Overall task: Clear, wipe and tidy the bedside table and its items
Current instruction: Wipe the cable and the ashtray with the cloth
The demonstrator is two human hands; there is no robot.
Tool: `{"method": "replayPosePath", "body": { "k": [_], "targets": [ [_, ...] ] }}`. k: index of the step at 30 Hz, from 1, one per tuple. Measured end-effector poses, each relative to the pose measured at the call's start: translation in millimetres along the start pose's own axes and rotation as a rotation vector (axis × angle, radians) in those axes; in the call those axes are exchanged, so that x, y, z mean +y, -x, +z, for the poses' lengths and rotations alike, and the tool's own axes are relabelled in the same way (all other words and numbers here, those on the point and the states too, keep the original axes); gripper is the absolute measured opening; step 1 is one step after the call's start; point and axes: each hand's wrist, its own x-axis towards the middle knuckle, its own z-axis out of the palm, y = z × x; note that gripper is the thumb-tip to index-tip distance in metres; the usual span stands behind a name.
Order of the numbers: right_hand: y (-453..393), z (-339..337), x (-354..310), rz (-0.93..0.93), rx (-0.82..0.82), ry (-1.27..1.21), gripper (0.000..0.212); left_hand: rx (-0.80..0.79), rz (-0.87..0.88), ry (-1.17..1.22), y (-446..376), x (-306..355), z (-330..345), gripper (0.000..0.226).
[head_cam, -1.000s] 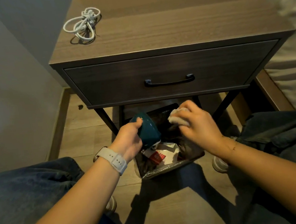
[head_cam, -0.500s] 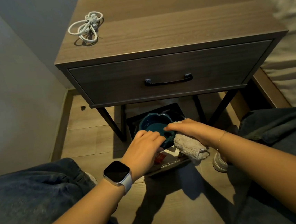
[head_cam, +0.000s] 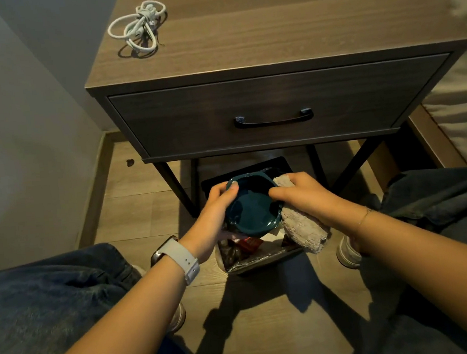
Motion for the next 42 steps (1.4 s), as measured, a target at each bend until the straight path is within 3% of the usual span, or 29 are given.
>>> {"method": "replayPosePath", "body": {
  "k": [5,8,10,13,17,21,23,26,29,31,36,39,42],
  "targets": [
    [9,-7,-23,-0.177,0.222,0.281,0.038,0.1,0.057,0.019,-2,-2,7,0.037],
    [32,-15,-47,-0.483,0.256,0.659,0.026,0.186,0.127,-0.084,-7,-7,7,0.037],
    [43,-12,-55,-0.604,0.204,0.74,0.021,0.214,0.151,-0.137,-11,-9,5,0.039],
    [43,2,-47,-0.641,0.095,0.773,0.021,0.237,0.141,-0.175,-15,-16,5,0.038],
    [25,25,-20,-0.689,0.026,1.046,0.026,0.399,0.278,-0.423,-17,-26,7,0.043],
    [20,50,-5,-0.611,-0.022,1.313,0.053,0.428,0.457,-0.747,-7,-25,10,0.053],
    [21,57,-1,-0.588,-0.047,1.319,0.055,0.394,0.459,-0.839,-5,-26,10,0.055],
    [19,52,-5,-0.614,-0.176,1.072,0.025,0.368,0.421,-0.862,-5,-28,8,0.053],
    [12,31,-19,-0.402,-0.463,0.694,0.01,0.374,0.389,-0.852,-8,-27,4,0.051],
    [10,19,-26,-0.339,-0.493,0.579,0.011,0.39,0.361,-0.826,-14,-26,0,0.05],
    [16,38,-15,-0.576,0.039,1.068,0.021,0.343,0.283,-0.789,-19,-25,10,0.048],
    [20,50,-16,-0.527,-0.046,1.176,0.025,0.357,0.279,-0.817,-22,-23,12,0.046],
    [16,35,-30,-0.348,-0.376,1.008,0.012,0.343,0.25,-0.812,-21,-23,11,0.044]
  ]
}}
